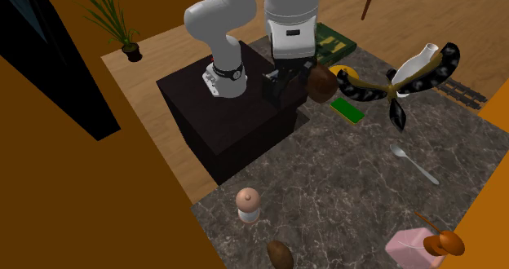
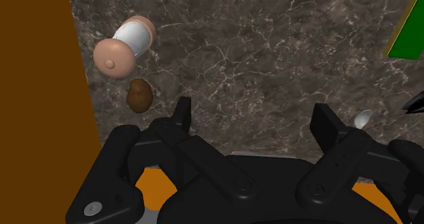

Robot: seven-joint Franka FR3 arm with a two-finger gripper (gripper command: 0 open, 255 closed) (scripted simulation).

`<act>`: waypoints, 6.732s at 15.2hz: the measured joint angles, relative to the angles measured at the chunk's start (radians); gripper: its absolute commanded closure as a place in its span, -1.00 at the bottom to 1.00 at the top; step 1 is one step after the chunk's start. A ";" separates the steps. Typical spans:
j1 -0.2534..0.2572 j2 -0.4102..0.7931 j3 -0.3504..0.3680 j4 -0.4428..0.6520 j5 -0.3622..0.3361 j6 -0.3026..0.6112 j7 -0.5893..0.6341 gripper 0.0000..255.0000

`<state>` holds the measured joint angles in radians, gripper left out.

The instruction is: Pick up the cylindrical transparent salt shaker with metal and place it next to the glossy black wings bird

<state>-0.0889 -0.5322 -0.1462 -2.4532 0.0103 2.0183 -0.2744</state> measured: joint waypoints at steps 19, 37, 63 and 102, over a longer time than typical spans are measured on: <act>-0.086 0.629 -0.179 0.180 0.105 0.401 -0.246 -1.00; -0.126 0.823 -0.160 0.239 0.206 0.518 -0.328 1.00; -0.102 0.674 -0.194 0.275 0.110 0.345 -0.257 1.00; -0.091 0.495 -0.199 0.613 0.015 -0.158 -0.178 1.00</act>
<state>-0.1801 -0.0374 -0.3447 -1.8406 0.0251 1.8600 -0.4528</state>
